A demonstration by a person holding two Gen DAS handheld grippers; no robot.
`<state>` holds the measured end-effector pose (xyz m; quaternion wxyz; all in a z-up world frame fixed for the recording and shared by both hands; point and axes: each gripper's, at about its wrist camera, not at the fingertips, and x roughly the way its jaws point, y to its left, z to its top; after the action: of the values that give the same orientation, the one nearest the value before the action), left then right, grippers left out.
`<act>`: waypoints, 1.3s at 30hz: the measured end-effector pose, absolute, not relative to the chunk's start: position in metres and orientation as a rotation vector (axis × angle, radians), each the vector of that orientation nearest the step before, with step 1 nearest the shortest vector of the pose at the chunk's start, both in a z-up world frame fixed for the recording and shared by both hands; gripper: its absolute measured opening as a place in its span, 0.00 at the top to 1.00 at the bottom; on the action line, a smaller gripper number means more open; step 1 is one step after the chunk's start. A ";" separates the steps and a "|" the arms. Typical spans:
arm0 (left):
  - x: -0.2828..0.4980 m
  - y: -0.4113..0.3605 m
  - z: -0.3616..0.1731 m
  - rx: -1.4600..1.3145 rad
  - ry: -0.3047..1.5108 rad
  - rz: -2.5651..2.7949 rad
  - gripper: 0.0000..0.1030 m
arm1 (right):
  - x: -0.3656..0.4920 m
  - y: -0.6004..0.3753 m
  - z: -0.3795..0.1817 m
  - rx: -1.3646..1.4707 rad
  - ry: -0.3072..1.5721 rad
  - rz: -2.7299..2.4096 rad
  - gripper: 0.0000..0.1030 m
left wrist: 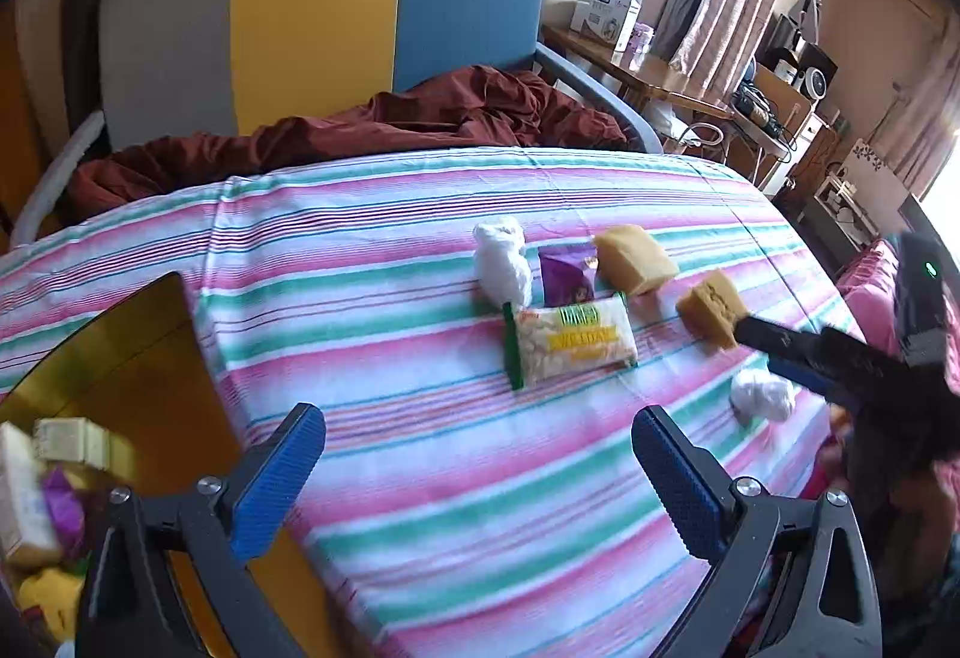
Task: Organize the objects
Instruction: 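Reach the left gripper to the clear plastic bundle and grasp it, then lift the plastic bundle toward the tray while the right gripper grasps a WEIDAN pack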
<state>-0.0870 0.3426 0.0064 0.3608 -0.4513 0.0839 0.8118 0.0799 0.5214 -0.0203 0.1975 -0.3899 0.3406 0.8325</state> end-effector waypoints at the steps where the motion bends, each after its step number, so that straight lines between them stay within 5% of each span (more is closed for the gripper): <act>1: -0.095 0.350 0.003 -1.180 0.220 2.092 0.00 | 0.080 0.521 -0.020 -1.091 0.961 2.336 0.10; 21: -0.178 0.463 -0.061 -1.280 0.372 2.111 0.02 | 0.075 0.521 -0.021 -1.090 1.035 2.395 0.10; 22: -0.179 0.468 -0.063 -1.275 0.379 2.107 0.09 | 0.074 0.520 -0.021 -1.093 1.031 2.396 0.10; 25: -0.189 0.478 -0.079 -1.338 0.378 2.061 0.58 | 0.073 0.519 -0.021 -1.101 1.015 2.399 0.10; 39: -0.088 0.421 -0.078 -1.300 0.395 1.984 0.66 | 0.069 0.517 -0.025 -1.128 0.964 2.380 0.10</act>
<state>-0.0882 0.4214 -0.0782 0.3603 -0.5044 0.1532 0.7696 0.0692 0.5171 -0.0245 0.1676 -0.3966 0.3389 0.8365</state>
